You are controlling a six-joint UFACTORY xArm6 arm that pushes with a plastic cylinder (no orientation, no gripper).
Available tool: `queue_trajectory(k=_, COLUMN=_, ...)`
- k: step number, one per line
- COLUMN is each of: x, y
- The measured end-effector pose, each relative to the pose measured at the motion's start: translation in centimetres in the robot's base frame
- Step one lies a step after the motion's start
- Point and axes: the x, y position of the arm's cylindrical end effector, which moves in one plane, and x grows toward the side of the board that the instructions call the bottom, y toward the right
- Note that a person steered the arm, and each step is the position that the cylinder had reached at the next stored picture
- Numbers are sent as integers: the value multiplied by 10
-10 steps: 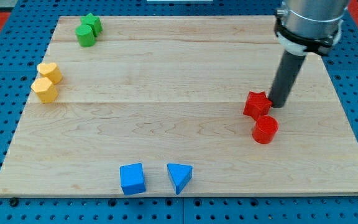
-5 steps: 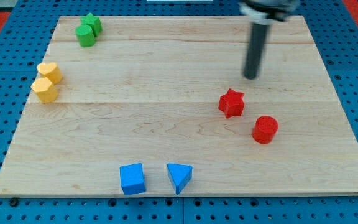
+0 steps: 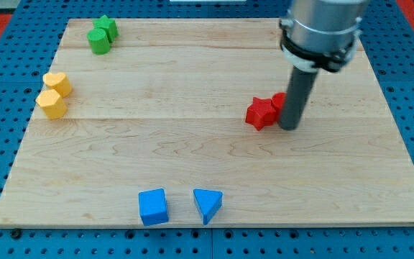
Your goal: Move the red blocks to the center of the board
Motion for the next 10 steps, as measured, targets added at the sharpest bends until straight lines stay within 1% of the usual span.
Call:
queue_trajectory(k=1, x=-41, y=-54)
queue_trajectory(k=2, x=-52, y=-126)
queue_trajectory(k=4, x=12, y=-89)
queue_trajectory(k=5, x=14, y=-180)
queue_trajectory(k=6, x=2, y=-203)
queue_trajectory(k=7, x=-10, y=-150)
queue_trajectory(k=8, x=-9, y=-101)
queue_trajectory(k=9, x=45, y=-21)
queue_trajectory(k=10, x=12, y=59)
